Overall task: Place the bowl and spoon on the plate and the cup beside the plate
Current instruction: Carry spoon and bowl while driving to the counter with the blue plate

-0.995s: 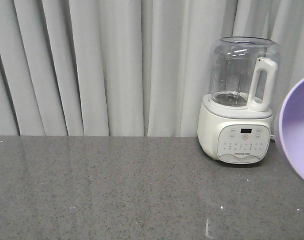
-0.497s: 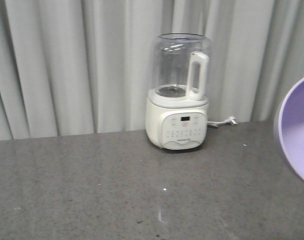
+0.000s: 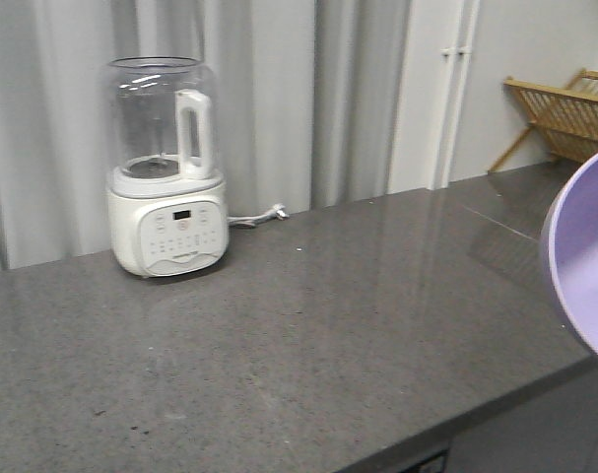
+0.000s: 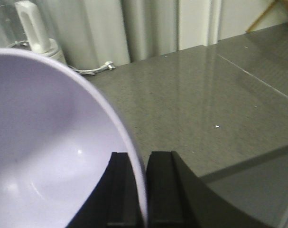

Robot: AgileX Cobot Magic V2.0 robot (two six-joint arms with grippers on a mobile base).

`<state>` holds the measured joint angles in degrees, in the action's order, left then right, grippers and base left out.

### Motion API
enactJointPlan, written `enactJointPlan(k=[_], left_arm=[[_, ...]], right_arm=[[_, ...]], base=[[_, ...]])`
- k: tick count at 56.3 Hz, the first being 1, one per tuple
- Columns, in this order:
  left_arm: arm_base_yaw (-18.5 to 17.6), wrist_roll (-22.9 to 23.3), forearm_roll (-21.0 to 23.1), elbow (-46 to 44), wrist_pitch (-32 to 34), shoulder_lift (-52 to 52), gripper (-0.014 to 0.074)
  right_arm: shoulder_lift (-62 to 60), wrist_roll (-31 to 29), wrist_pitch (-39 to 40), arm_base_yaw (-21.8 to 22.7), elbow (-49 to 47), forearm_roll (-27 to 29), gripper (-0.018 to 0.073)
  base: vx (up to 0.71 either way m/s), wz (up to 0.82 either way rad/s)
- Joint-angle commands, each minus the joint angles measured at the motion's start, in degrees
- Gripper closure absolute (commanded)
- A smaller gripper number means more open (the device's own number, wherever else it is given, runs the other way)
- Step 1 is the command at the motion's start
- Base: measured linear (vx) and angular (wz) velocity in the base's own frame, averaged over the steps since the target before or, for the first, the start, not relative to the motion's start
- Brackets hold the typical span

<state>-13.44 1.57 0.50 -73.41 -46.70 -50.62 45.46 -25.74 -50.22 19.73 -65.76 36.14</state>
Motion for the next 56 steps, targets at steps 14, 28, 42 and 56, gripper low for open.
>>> enactJointPlan(k=[14, 28, 42, 56], left_arm=[[-0.09, 0.14, 0.55, -1.80, 4.75, 0.27, 0.0603], [-0.09, 0.14, 0.55, -1.80, 4.75, 0.27, 0.0603], [-0.09, 0.14, 0.55, -1.80, 4.75, 0.27, 0.0603], [-0.09, 0.14, 0.55, -1.80, 4.75, 0.27, 0.0603]], right_arm=[[0.01, -0.59, 4.13, 0.02, -1.83, 1.90, 0.0568], [0.01, -0.59, 4.13, 0.02, -1.83, 1.90, 0.0568], [0.01, -0.59, 4.13, 0.02, -1.83, 1.90, 0.0568], [-0.20, -0.59, 4.08, 0.02, -1.83, 1.90, 0.0568]], base=[[-0.15, -0.60], [-0.10, -0.54], [-0.01, -0.56], [0.10, -0.60]])
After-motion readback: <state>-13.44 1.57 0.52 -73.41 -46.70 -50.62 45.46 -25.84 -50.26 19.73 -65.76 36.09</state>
